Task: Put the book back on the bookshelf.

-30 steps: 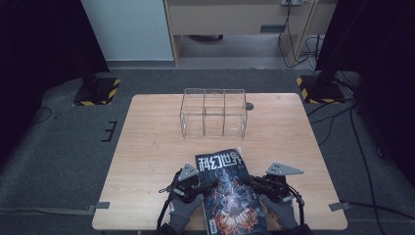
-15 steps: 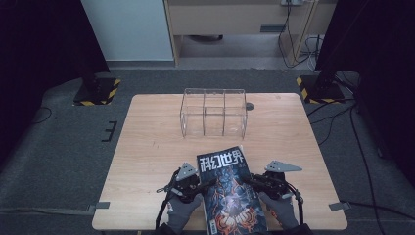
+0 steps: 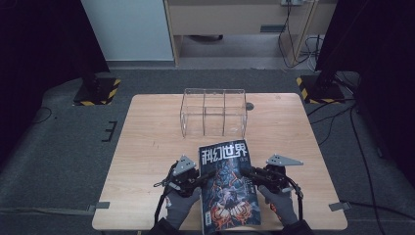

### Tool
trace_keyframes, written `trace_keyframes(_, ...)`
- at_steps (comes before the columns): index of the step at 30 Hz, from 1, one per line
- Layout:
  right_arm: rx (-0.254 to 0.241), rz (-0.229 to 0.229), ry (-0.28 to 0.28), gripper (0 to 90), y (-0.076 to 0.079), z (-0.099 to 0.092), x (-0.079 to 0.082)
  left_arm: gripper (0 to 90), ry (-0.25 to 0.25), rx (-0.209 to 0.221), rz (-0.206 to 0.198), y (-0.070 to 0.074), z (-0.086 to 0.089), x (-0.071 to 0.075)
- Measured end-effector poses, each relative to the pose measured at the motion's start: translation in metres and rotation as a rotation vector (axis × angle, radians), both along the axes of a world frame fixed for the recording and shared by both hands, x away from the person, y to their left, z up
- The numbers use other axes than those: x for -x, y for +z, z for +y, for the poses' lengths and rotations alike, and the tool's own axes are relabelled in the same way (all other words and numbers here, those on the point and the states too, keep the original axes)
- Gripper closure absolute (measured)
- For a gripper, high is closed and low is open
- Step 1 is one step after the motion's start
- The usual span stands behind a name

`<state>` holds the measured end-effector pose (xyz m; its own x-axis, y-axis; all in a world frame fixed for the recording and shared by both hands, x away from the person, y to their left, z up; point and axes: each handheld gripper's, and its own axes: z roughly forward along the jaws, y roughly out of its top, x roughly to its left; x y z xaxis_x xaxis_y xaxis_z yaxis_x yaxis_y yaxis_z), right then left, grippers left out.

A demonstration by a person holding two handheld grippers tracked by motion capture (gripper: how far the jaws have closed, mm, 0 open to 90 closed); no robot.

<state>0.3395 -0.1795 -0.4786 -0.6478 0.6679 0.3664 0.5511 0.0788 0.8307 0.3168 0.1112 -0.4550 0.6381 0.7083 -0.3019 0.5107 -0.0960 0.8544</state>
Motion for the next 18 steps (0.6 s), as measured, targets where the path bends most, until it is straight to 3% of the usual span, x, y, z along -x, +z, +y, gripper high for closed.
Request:
trace_keyframes(12,-0.021,0.012,-0.011,59.0,-0.001,0.000,-0.006,82.0,-0.026,0.016,-0.010,0.019,0.001,-0.001)
trace_keyframes(18,-0.017,-0.002,-0.008,48.8,-0.004,-0.001,-0.007,82.3,-0.060,0.000,-0.023,0.033,-0.002,0.000)
